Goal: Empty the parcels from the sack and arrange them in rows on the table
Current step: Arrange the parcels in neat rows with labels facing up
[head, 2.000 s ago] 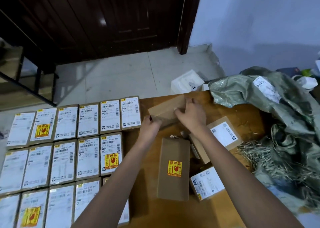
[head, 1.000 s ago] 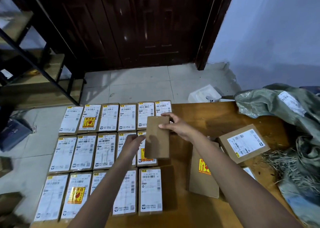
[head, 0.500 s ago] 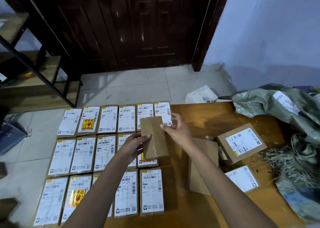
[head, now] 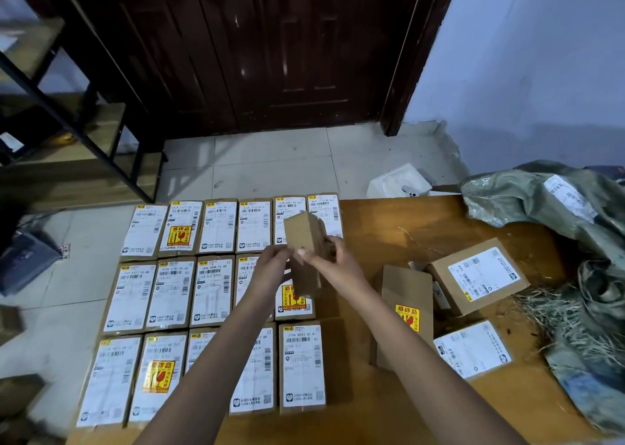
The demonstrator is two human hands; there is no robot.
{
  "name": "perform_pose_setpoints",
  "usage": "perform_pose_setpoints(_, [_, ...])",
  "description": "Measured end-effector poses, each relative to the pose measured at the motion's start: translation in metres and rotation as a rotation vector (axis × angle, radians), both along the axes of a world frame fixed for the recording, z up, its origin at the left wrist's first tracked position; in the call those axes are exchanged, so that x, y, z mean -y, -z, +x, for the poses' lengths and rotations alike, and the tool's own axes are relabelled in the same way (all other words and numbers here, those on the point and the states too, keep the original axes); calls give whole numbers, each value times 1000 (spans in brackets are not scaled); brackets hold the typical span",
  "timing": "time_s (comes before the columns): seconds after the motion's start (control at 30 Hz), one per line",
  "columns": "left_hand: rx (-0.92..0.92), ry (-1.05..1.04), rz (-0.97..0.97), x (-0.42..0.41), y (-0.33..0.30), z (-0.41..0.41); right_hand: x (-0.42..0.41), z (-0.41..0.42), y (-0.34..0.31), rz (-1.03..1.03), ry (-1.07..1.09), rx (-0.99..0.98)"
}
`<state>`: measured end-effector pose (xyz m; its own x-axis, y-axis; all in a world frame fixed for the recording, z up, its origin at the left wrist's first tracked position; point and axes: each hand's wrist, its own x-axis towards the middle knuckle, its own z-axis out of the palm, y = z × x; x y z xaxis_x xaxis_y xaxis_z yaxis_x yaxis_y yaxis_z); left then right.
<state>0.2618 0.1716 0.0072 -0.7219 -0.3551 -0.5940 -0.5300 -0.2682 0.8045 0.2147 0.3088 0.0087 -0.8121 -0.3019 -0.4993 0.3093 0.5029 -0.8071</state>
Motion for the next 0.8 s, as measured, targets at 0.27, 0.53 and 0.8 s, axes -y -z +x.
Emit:
perform_pose_setpoints(0.27, [-135, 29, -136, -24, -31, 11, -10, -7, 12, -231, 165, 381])
perform_pose_setpoints(0.53, [-35, -152, -186, -9, -9, 16, -26, 10, 20, -684, 352, 842])
perform_pose_setpoints(0.8, [11, -108, 241, -8, 10, 13, -28, 21, 29, -761, 285, 754])
